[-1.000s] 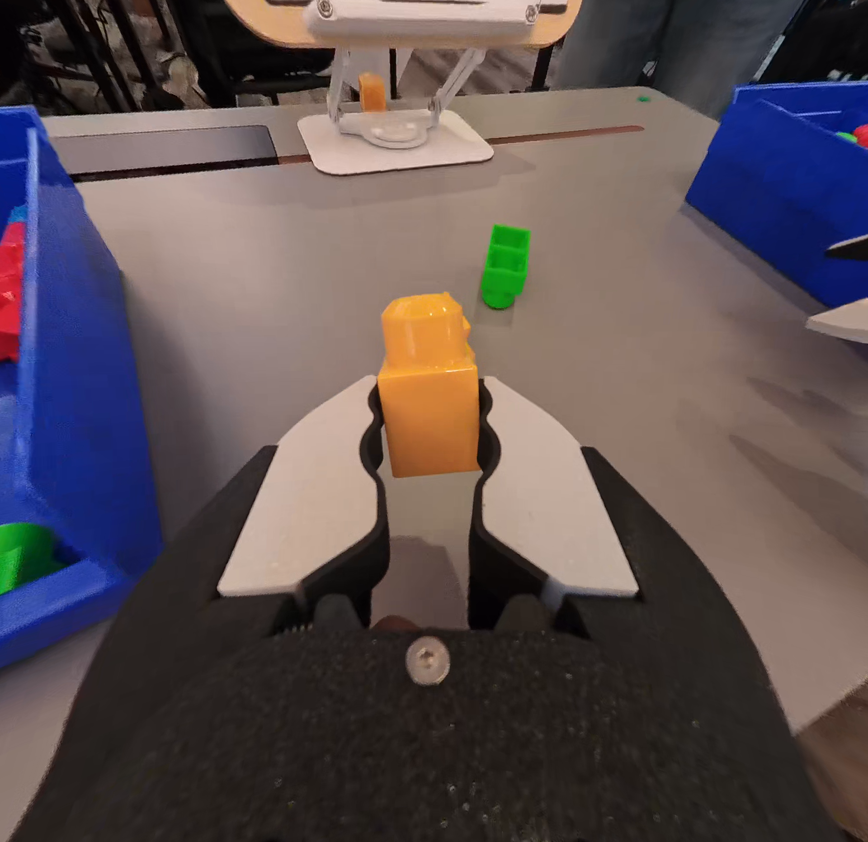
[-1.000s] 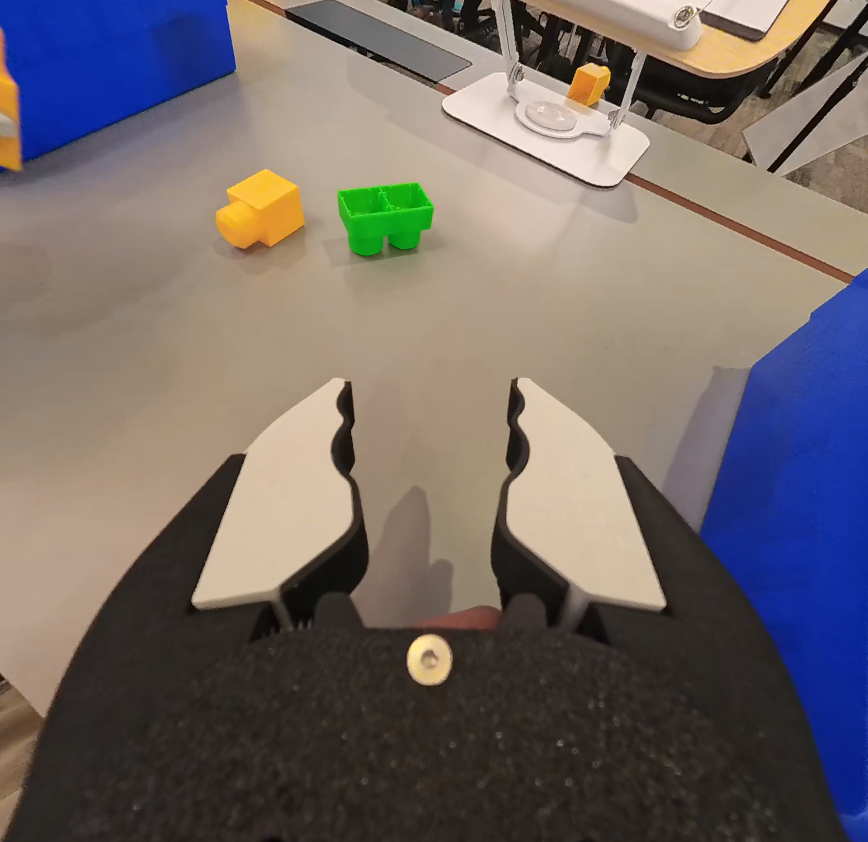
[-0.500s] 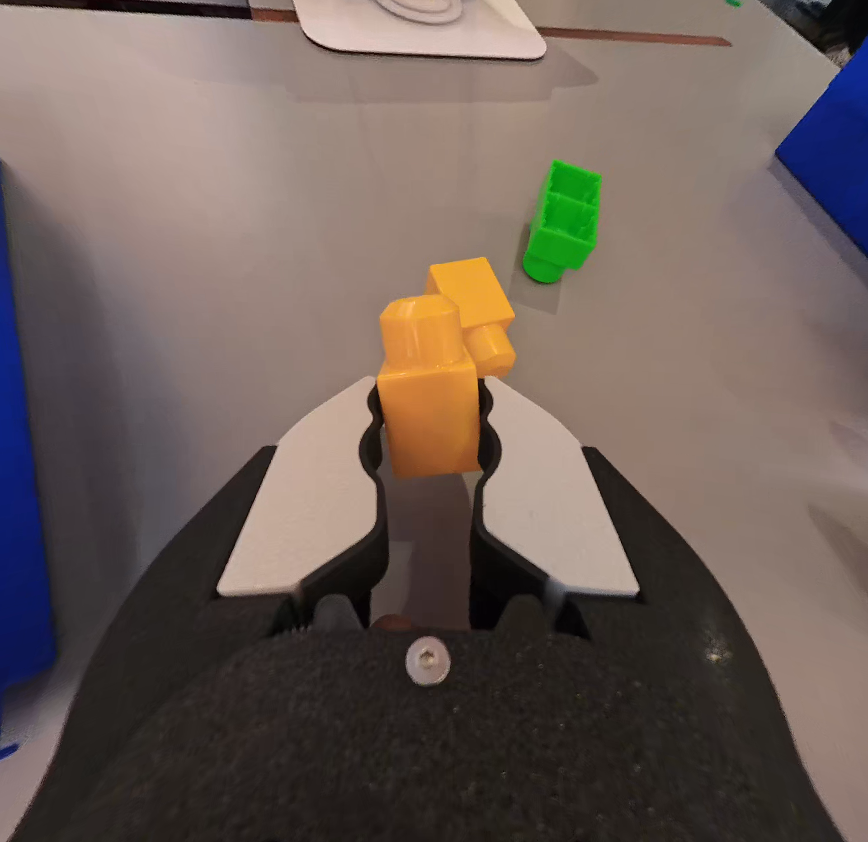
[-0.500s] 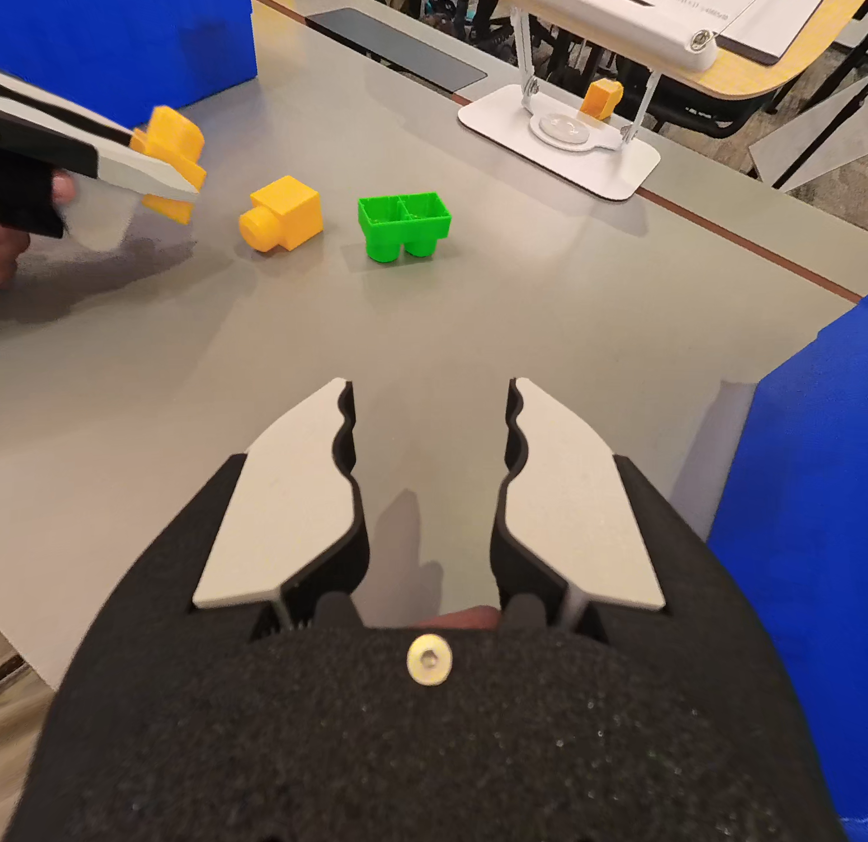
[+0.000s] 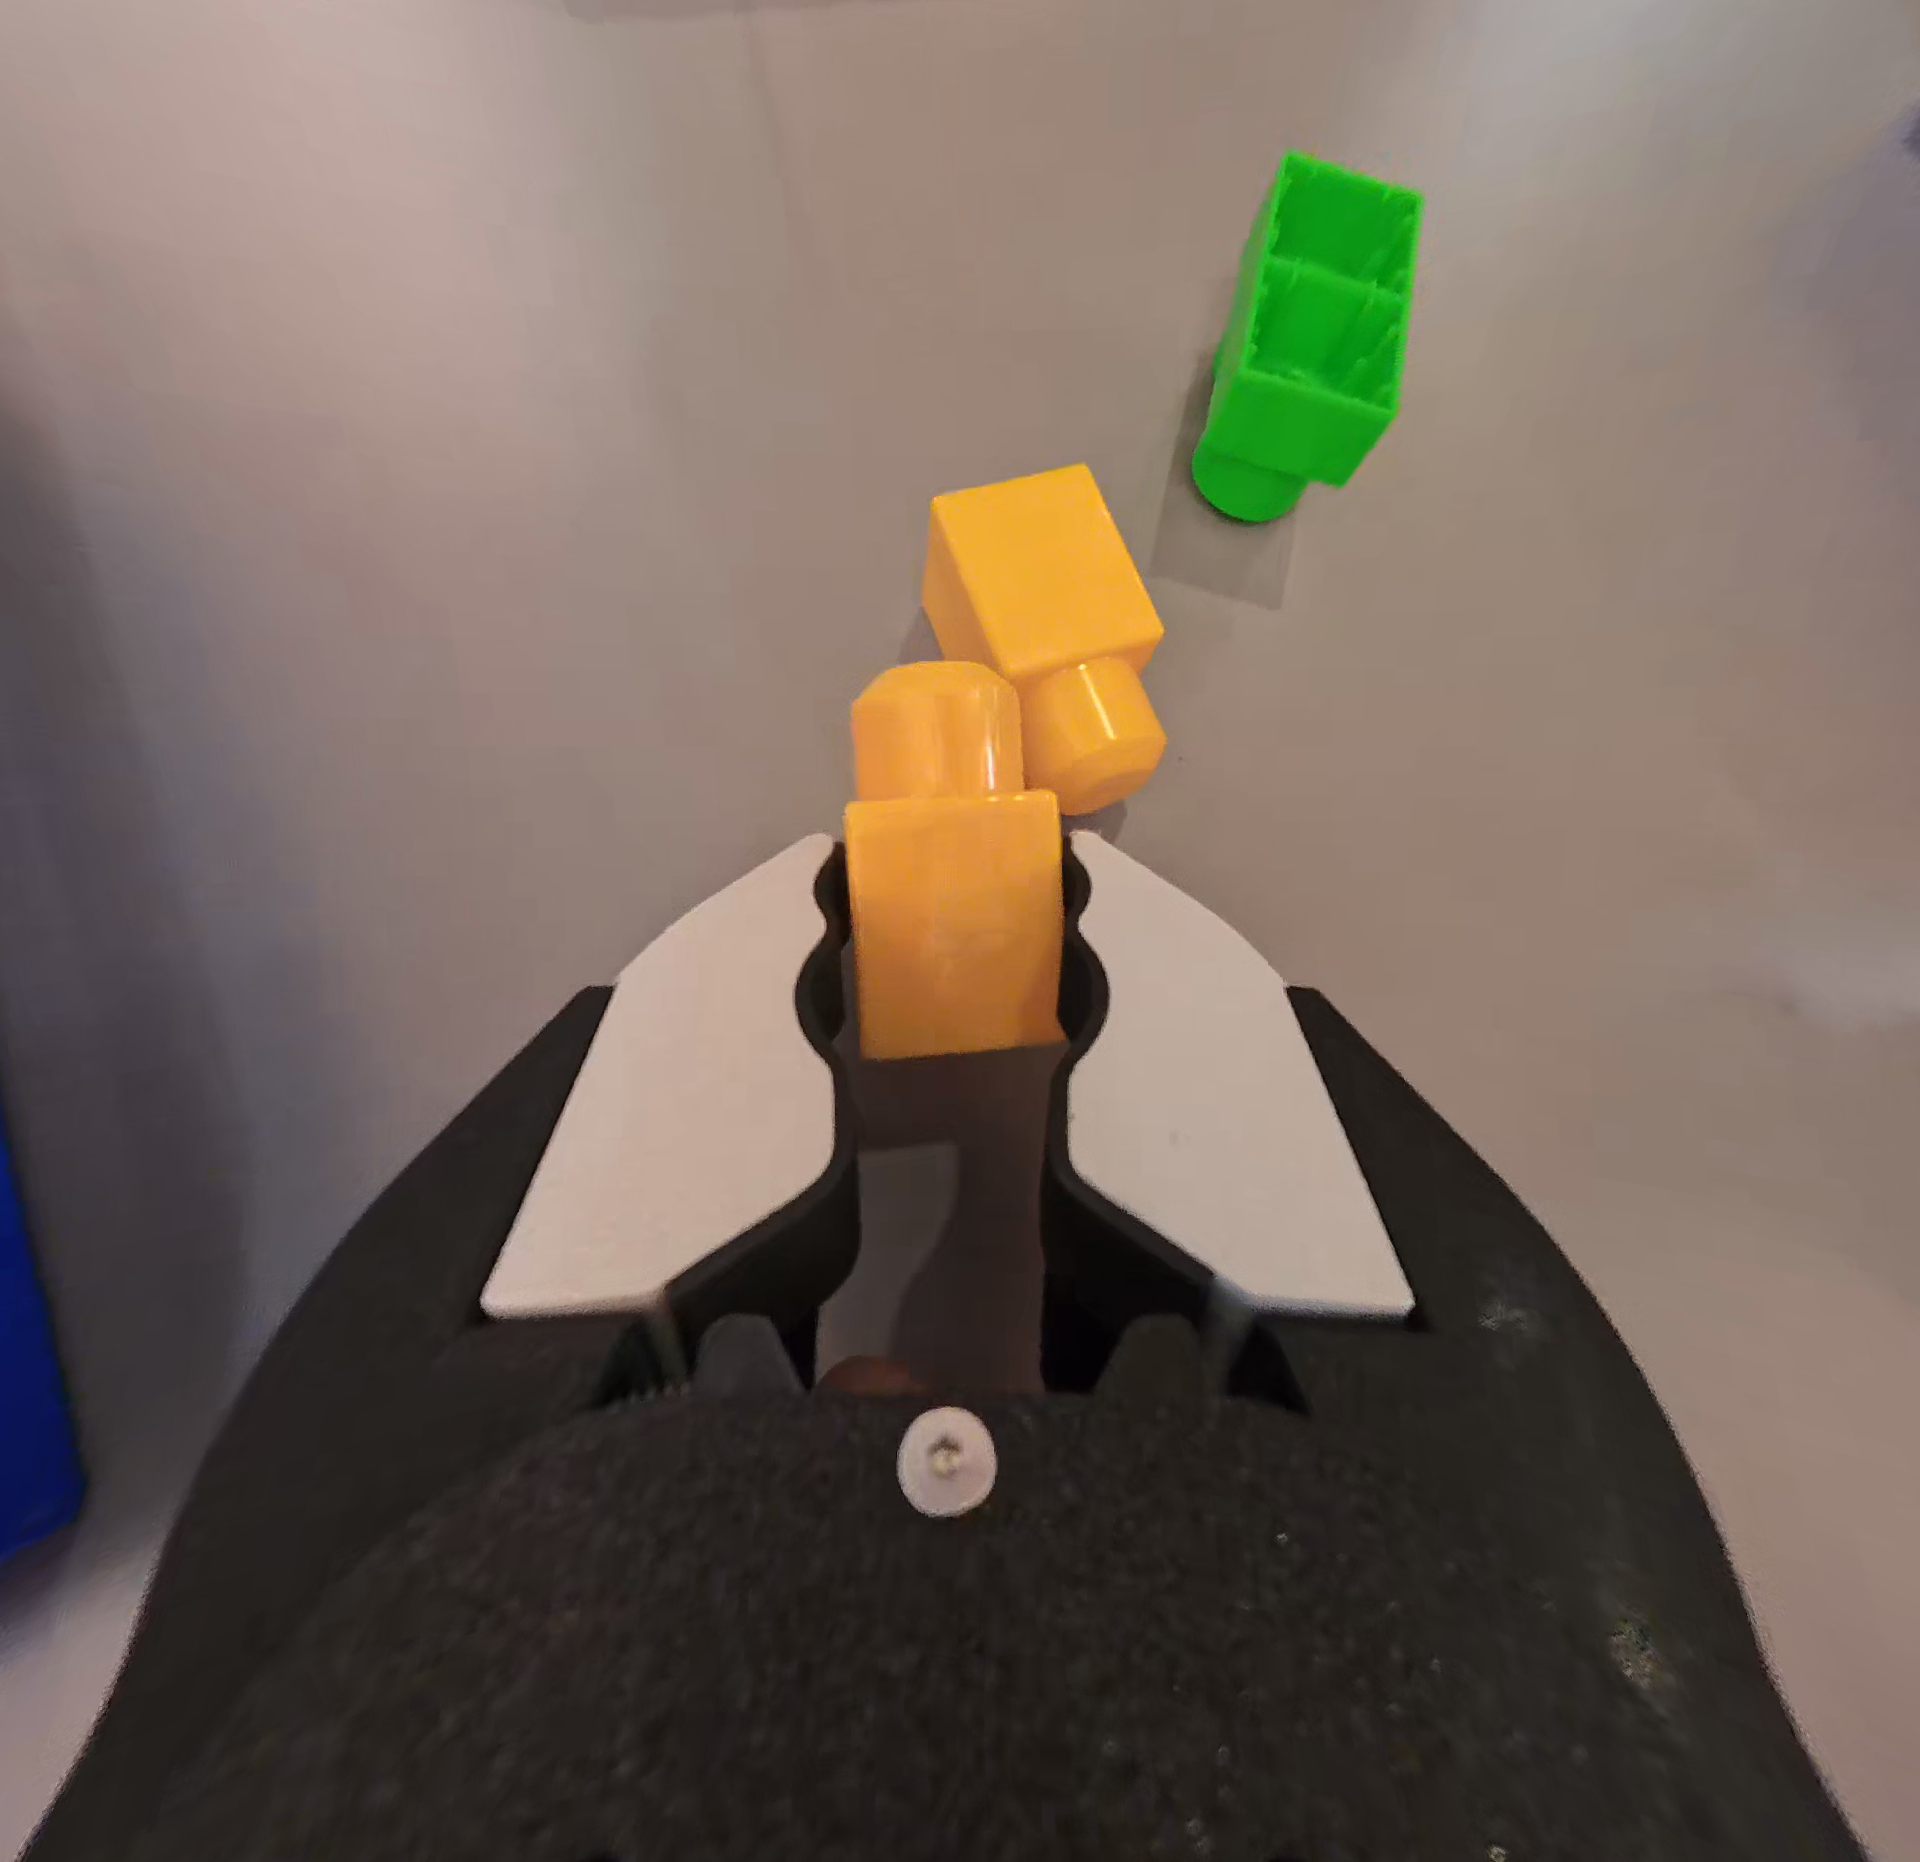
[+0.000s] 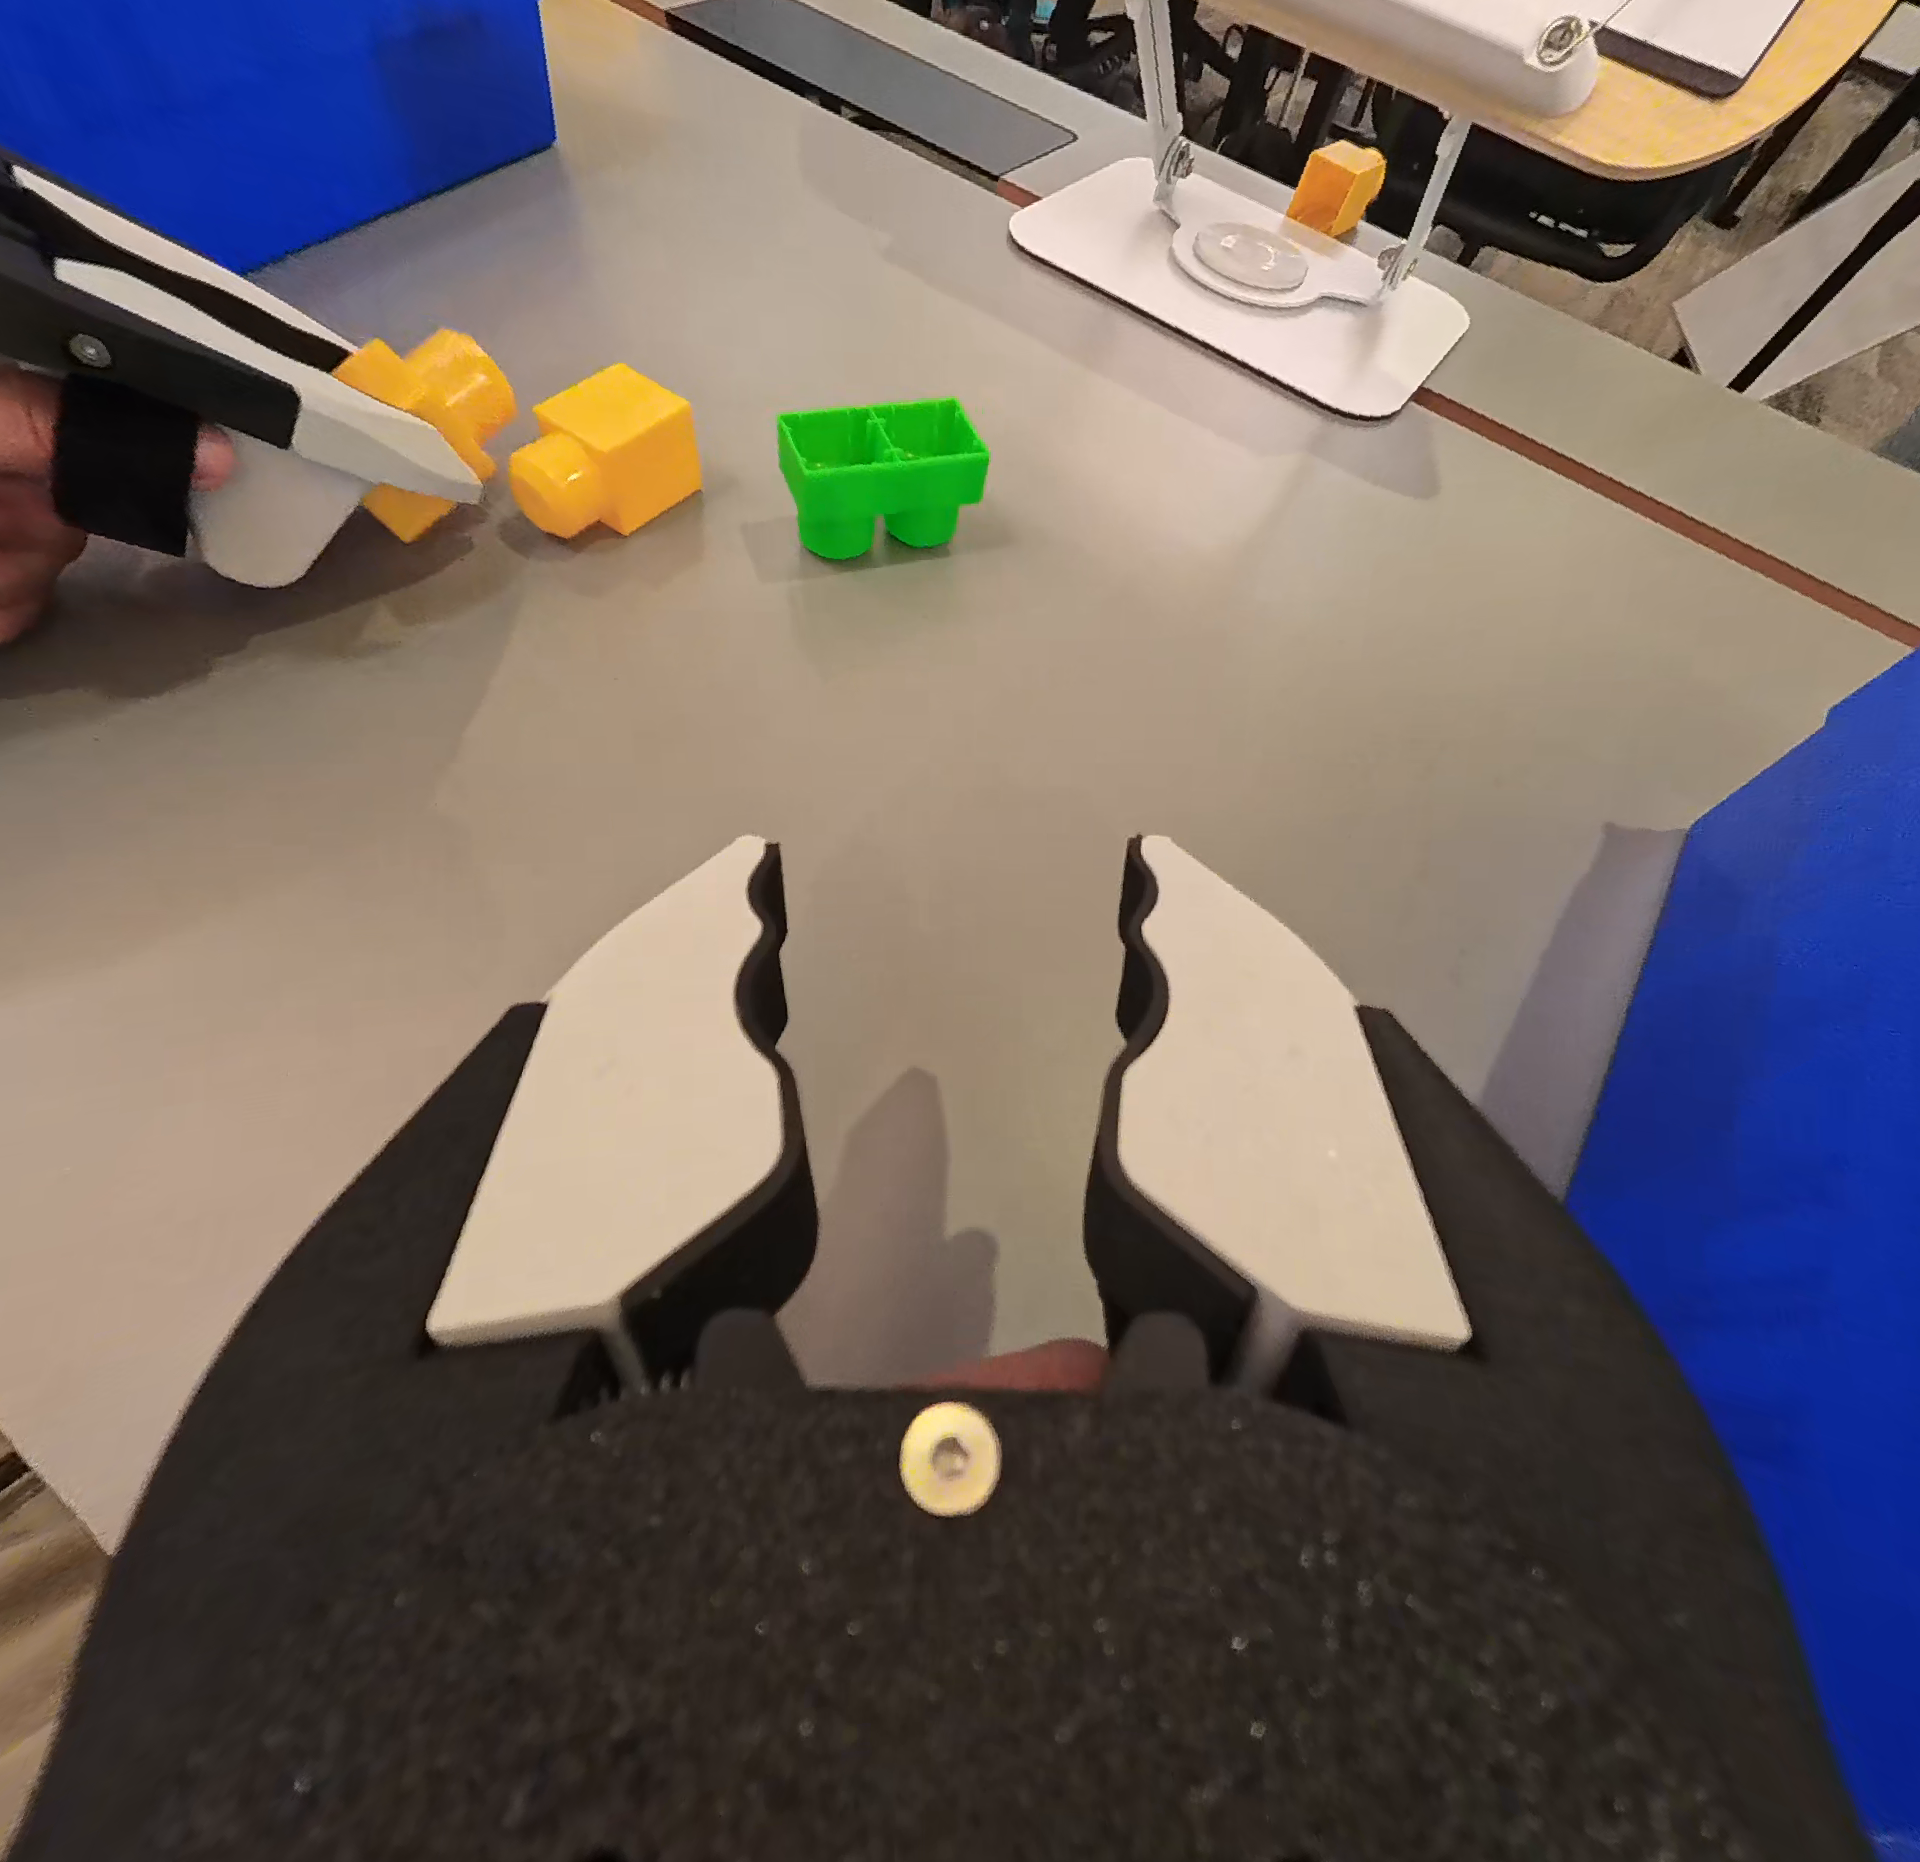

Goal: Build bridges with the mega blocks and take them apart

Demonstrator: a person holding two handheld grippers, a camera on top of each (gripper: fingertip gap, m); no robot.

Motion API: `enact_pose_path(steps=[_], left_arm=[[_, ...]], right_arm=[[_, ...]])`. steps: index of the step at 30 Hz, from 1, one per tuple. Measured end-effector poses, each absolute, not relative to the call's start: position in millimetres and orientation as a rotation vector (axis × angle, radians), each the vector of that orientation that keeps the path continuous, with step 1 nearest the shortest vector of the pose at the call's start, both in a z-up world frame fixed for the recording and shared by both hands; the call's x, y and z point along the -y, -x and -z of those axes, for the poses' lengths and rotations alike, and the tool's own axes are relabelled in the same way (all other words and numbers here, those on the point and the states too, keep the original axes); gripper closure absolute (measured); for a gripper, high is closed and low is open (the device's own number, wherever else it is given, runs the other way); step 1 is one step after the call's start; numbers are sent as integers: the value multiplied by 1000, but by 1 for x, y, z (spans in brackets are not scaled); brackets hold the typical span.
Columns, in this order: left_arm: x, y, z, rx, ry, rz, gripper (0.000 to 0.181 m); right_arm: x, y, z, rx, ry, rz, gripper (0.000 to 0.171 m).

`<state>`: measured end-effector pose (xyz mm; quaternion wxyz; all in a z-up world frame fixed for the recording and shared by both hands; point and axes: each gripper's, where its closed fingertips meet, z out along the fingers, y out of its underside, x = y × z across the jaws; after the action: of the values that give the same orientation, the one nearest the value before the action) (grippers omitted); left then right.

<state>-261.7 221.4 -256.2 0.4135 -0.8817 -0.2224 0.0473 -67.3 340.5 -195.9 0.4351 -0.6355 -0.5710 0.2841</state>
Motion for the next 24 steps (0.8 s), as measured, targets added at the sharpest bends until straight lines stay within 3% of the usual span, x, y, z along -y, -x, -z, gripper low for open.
enact_pose_path(steps=[10, 14, 24], left_arm=[[-218, 254, 261, 559, 2250, -77, 142], [-211, 246, 263, 560, 2281, -51, 133], [-200, 253, 224, 460, 2348, -162, 124]], right_arm=[[-341, 67, 197, 1423, 1586, -707, 109], [-341, 67, 197, 1423, 1585, -707, 109], [-339, 67, 195, 1427, 1579, -712, 109]])
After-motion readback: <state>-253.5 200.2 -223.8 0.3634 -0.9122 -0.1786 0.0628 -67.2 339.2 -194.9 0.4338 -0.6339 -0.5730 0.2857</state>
